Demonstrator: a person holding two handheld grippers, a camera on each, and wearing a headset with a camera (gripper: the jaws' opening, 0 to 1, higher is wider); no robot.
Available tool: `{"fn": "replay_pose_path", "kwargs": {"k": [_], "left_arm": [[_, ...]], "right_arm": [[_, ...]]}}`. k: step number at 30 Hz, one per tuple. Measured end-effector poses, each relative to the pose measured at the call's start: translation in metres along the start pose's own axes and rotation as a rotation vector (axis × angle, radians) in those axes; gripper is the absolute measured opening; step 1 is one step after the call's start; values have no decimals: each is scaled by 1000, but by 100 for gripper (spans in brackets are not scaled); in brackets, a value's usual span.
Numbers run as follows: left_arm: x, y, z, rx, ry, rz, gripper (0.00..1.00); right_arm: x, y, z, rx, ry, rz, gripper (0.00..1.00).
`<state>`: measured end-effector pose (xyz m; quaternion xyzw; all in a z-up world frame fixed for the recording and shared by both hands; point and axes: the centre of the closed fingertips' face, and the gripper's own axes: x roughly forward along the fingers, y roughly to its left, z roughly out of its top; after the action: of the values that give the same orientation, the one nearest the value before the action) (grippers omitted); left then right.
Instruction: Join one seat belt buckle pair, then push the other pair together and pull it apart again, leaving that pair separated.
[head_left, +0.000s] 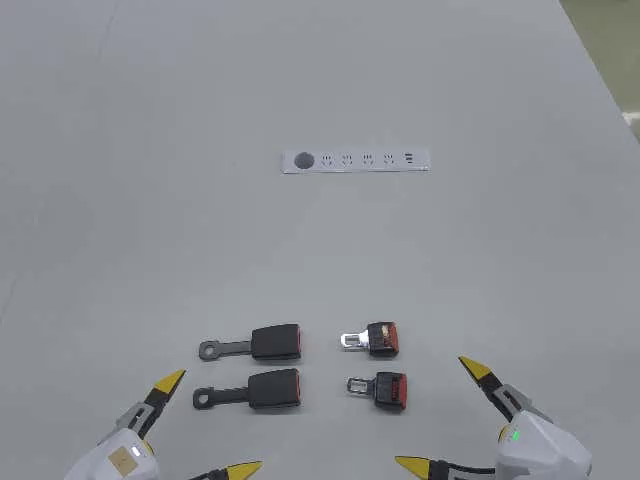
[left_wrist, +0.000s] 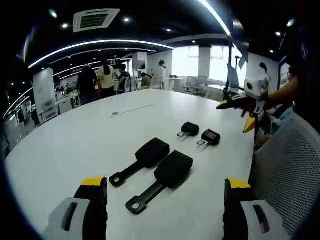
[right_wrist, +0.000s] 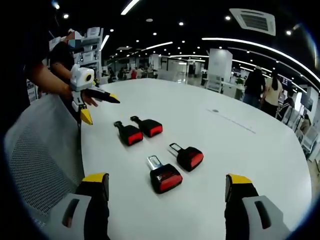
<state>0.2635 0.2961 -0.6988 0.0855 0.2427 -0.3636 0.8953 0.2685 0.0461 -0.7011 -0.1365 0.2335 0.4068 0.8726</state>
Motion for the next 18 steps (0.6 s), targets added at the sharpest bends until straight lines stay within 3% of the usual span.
{"fn": "replay_pose_path", "kwargs": {"k": [4,6,18], "left_arm": [[-1,-2,5,4,-2,0,98],[0,0,2,4,-3,1,98],[1,2,4,11,-3,-5,98]], "right_arm": [[0,0,-1,-7,5,1,98],[0,-1,0,-9,4,2,97],[0,-1,0,-16,5,4,97]]}}
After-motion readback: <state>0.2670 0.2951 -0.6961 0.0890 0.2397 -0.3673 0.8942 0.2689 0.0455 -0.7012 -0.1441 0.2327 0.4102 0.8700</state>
